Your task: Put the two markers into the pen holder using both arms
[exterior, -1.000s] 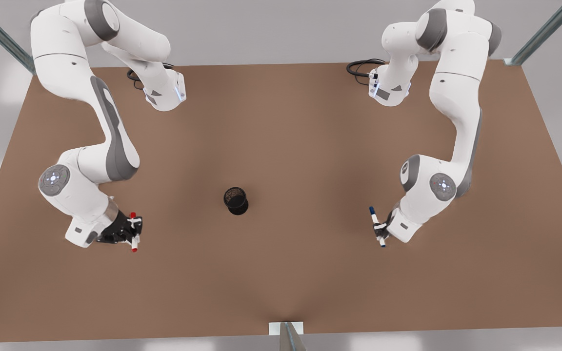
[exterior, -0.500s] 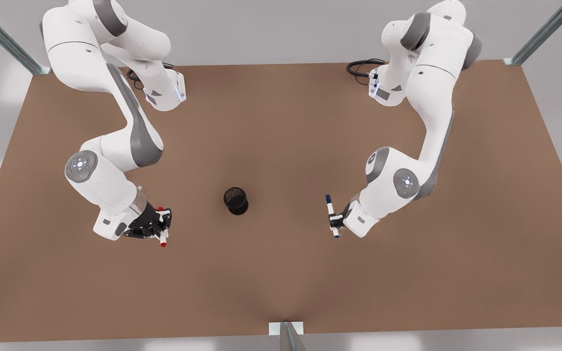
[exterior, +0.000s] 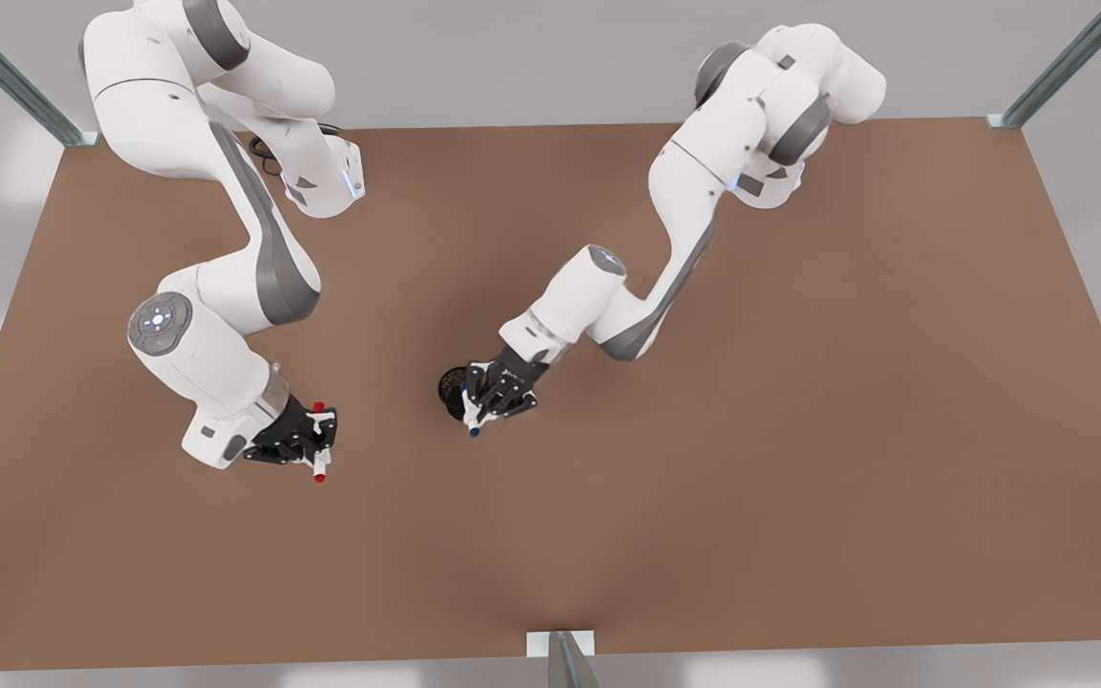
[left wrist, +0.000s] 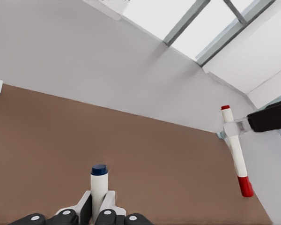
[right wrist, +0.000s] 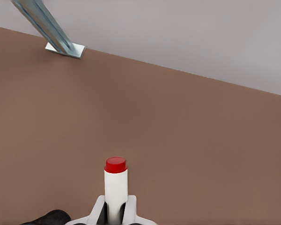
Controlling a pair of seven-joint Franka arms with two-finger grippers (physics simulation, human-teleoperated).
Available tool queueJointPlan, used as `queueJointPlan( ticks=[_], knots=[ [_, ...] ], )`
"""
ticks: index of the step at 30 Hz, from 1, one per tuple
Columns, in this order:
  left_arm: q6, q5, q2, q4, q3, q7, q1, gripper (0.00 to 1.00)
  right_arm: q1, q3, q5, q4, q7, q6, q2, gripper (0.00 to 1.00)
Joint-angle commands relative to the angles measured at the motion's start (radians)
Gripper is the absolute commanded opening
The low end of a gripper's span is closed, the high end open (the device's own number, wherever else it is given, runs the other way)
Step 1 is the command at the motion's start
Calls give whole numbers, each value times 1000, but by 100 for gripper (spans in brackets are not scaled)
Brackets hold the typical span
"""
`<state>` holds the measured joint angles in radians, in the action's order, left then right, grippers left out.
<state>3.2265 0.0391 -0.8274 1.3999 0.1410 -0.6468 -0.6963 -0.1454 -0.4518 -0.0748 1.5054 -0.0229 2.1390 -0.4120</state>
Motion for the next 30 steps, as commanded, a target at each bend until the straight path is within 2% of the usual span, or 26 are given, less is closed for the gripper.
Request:
queueJointPlan(
  ticks=[1, 5, 6, 10, 22, 24, 25, 26, 29, 30],
  knots=[
    [253, -13, 1, 28, -8, -120, -11, 21, 1, -7, -13, -1, 81, -7, 2, 21],
    [254, -25, -27, 27, -47, -97, -88, 21, 1, -7, -13, -1, 81, -10, 4, 21],
    [254, -27, -35, 25, -103, -68, -135, 21, 0, -7, -13, -1, 81, -8, 4, 21],
    [256, -25, -91, -21, -155, -19, -138, 21, 1, -7, -14, -1, 81, -7, 2, 21],
    [257, -28, -170, -21, -161, -1, -181, 21, 0, -13, -14, 1, 81, 7, 1, 21],
    [257, -27, -173, -6, -195, 48, -221, 21, 1, -13, -13, 1, 81, 7, 1, 21],
    [257, -27, -173, -2, -216, 88, -242, 40, 1, -15, -13, 1, 81, 7, -1, 21],
    [257, -27, -171, -2, -227, 119, -250, 100, 1, -18, -13, 1, 83, 7, 1, 21],
    [256, -25, -157, -1, -227, 144, -238, 100, 1, -22, -13, 3, 83, 7, 1, 21],
    [240, -27, -111, 47, -224, 151, -187, 100, 1, -22, -13, 1, 83, 6, 1, 21]
  ],
)
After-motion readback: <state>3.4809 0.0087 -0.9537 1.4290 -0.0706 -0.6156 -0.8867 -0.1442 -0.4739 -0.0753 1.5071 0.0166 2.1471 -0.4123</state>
